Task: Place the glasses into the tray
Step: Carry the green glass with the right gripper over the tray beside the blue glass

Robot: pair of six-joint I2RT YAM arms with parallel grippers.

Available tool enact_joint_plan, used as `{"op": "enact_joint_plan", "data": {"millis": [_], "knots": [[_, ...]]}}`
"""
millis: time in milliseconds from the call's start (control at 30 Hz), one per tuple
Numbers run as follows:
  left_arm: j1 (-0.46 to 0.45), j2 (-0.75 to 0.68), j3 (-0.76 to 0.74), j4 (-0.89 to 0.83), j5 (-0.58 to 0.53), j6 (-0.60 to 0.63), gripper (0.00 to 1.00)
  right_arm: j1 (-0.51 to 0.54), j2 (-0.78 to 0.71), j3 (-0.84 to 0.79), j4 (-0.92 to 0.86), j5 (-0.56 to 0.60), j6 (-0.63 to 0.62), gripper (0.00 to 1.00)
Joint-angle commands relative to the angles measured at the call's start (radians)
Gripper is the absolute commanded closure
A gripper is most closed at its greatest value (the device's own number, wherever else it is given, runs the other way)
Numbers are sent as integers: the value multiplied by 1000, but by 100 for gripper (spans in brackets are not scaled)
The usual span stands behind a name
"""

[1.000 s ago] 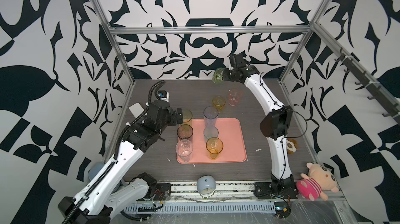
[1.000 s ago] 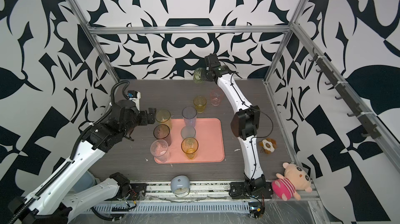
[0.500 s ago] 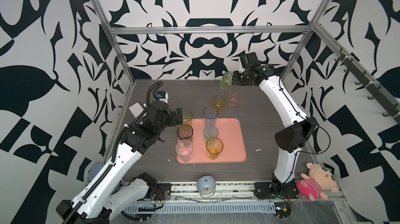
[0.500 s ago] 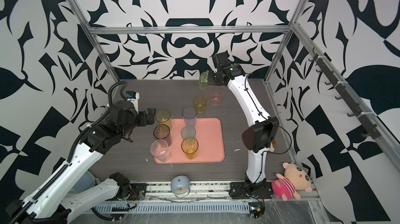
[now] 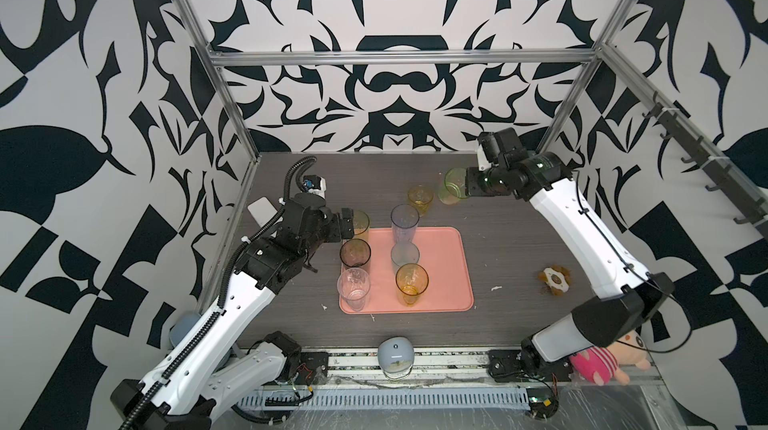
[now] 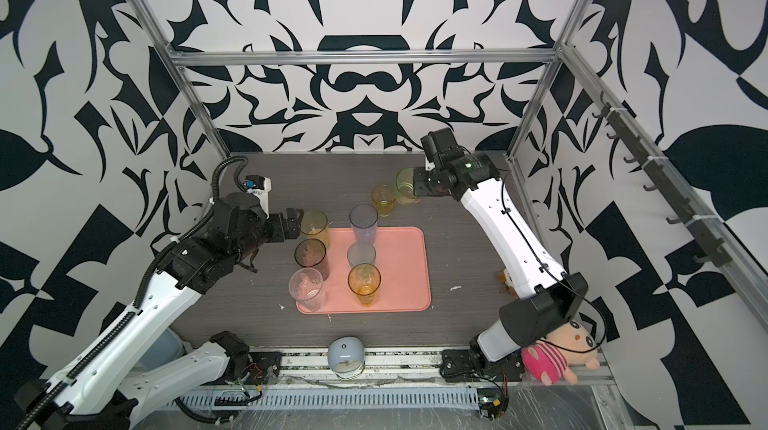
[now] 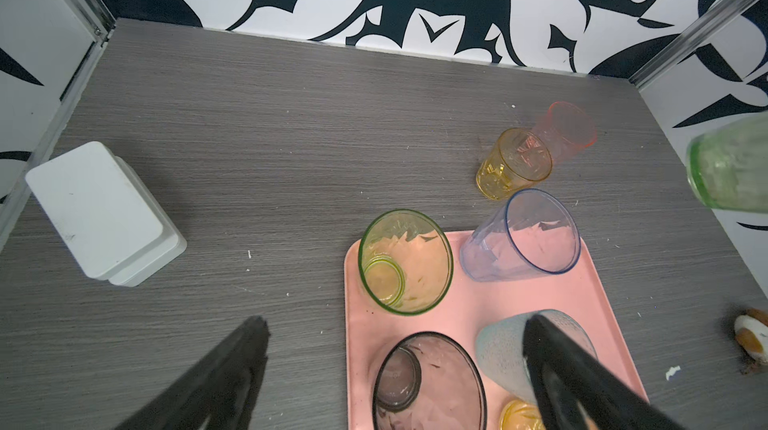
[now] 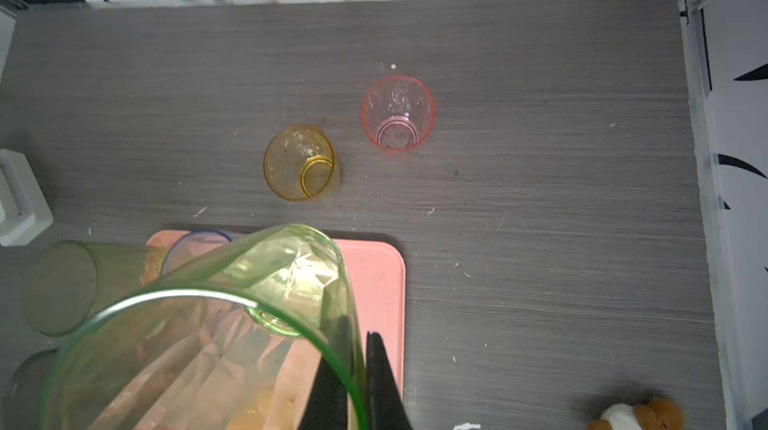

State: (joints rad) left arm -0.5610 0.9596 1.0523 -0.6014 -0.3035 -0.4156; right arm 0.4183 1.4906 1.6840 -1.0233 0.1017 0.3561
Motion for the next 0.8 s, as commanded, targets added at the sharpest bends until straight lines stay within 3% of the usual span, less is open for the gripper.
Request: {"op": "enact_joint_plan", "data": {"millis": [0, 333, 767], "knots": [[4, 2, -18, 21, 19, -20, 1, 10, -73, -87, 42, 30, -6, 100], [4, 8, -27, 23, 27, -36, 1, 50, -139, -331, 133, 30, 39, 100], [4, 25, -31, 28, 40, -53, 1, 79, -49, -470, 231, 39, 75, 100]]}}
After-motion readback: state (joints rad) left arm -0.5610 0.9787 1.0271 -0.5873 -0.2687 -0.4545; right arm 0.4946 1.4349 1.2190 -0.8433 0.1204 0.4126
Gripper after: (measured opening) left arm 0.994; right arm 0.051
